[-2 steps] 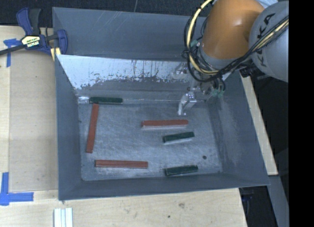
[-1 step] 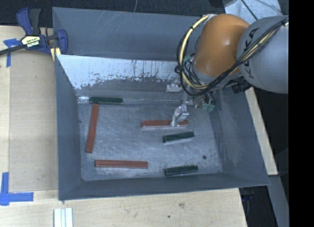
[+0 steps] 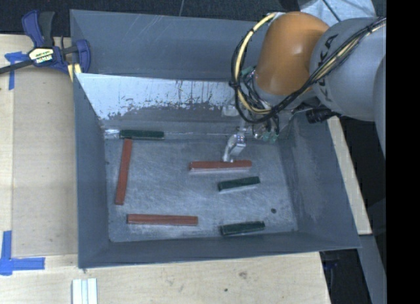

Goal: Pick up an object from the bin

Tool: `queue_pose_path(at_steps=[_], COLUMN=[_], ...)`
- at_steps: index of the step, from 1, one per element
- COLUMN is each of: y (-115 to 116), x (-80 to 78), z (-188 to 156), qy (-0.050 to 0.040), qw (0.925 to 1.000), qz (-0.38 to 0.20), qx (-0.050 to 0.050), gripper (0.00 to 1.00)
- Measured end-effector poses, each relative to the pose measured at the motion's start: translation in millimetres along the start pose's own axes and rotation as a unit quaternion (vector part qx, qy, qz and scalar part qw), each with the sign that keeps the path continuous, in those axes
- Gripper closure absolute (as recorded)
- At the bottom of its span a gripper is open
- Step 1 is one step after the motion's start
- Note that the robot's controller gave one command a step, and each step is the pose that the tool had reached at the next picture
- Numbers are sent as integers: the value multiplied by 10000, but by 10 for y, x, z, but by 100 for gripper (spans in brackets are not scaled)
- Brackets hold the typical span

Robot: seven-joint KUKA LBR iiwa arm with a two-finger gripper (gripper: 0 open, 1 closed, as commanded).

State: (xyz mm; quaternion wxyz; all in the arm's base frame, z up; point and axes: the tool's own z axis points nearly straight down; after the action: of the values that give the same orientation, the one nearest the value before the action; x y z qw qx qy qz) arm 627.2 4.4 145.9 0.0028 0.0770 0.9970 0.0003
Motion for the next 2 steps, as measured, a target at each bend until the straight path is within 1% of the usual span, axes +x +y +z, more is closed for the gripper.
queue_pose_path(at_steps=[1,2], y=[18,-31], x=[153,161], z=[174,726], qy=[21,8], qw=[9999,9999], qz=[-99,122], qx=[6,1], gripper=[0,0])
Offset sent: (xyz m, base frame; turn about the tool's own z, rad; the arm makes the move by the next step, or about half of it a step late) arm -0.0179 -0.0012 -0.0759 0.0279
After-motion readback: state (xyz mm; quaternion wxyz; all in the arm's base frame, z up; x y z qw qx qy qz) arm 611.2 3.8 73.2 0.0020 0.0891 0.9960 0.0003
